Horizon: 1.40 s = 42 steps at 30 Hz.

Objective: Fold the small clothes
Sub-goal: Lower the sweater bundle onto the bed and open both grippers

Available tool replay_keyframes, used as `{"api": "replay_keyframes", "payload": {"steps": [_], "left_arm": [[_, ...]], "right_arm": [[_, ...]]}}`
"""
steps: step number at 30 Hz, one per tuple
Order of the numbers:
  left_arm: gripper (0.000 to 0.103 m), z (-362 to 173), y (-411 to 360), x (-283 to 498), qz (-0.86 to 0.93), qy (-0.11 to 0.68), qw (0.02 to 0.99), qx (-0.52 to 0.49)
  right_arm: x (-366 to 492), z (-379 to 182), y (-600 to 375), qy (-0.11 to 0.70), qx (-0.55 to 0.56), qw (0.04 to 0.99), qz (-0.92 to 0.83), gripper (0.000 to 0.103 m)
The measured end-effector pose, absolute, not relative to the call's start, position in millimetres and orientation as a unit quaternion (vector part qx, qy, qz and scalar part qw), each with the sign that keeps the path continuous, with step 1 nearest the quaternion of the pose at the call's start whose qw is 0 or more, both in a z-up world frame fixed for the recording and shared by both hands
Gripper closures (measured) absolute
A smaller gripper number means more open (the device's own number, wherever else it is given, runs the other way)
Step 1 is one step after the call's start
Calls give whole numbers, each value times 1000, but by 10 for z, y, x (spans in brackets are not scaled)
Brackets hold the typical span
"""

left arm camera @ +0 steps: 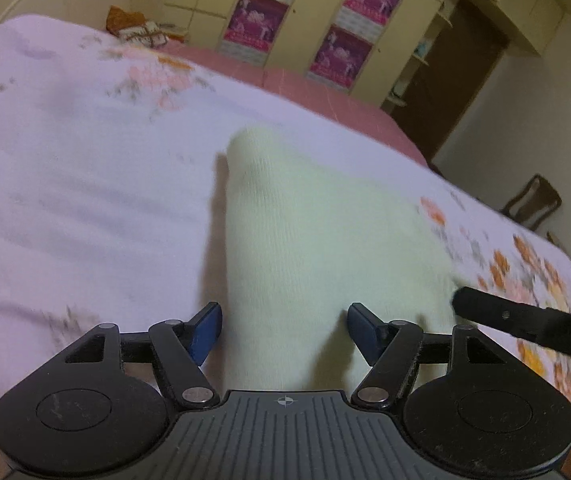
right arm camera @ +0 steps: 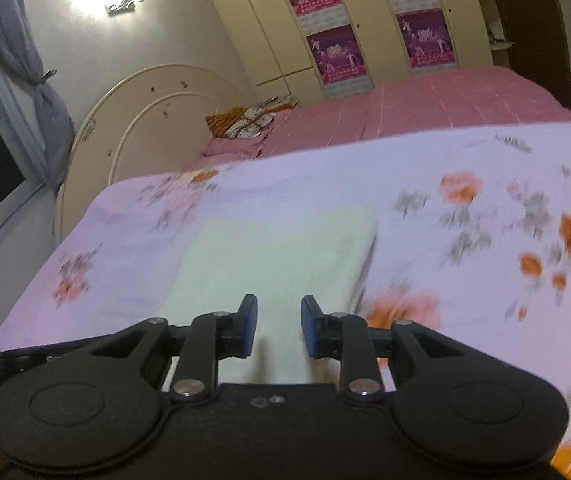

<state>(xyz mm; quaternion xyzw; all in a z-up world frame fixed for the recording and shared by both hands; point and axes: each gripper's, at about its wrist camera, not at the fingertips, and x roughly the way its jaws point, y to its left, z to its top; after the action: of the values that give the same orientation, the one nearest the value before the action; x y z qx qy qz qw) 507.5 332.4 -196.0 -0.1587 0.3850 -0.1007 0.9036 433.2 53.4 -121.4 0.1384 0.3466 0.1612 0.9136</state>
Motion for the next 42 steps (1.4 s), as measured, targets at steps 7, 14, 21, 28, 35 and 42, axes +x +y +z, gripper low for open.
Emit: {"api": "replay_keyframes", "payload": {"steps": [7,14,21,28,35,42], "left_arm": [[21,-2003,3156,5077,-99,391,907,-125],[5,-1988,3049,5040,-105,398,906,-101],[0,-1971,2997,4996,-101,410,902,-87],[0,-1983,2919,4839,-88,407,908,-41],[0,-1934,2955,4750,-63,434,897,-57],[0,-1910,2912,4625,-33,447,893,-31]], "right_arm": [[4369,-1482,608,393,97,907,114,92],[4333,-1496,626,394,93,909,100,94],[3984,-1325,711,385,73,914,105,84],[3743,-1503,759,408,24,910,74,87],[3637,-1500,639,416,74,904,66,80],[3626,-1543,607,423,86,899,69,76]]}}
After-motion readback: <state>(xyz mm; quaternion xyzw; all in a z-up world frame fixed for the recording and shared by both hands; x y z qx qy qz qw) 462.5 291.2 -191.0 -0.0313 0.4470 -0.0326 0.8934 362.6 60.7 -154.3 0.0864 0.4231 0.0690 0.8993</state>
